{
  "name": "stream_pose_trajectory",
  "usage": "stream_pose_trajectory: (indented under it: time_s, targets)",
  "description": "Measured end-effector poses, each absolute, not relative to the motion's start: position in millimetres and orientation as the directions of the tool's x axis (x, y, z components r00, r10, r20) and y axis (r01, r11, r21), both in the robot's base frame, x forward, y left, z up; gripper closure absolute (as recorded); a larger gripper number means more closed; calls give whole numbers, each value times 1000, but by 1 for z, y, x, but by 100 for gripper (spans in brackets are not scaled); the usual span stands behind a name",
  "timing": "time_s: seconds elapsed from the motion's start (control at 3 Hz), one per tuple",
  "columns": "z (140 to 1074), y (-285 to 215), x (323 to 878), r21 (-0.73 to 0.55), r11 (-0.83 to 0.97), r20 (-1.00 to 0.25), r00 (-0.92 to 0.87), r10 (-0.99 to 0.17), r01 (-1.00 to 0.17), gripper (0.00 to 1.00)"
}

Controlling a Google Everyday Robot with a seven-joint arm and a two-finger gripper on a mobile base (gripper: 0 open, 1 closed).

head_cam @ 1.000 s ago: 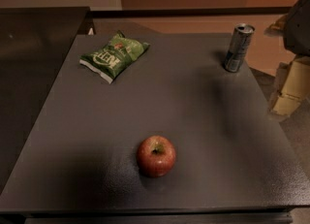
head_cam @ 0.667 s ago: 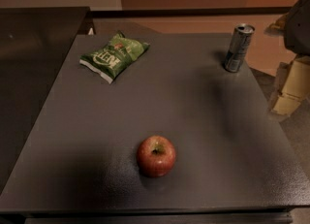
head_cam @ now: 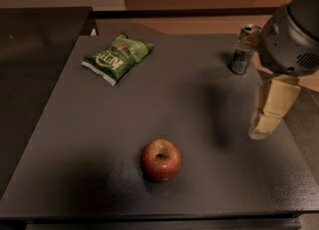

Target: Pick apple

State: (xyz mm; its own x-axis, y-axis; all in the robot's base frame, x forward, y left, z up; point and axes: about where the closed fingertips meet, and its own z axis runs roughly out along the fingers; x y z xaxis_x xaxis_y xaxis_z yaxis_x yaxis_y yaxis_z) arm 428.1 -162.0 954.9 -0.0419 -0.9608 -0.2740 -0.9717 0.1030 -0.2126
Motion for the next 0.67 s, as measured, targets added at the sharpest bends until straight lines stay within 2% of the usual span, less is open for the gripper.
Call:
stream_pose_trajectory:
  time_s: [0.67]
  targets:
    - [911, -94, 403, -149, -95, -319, 139, -938, -984, 0]
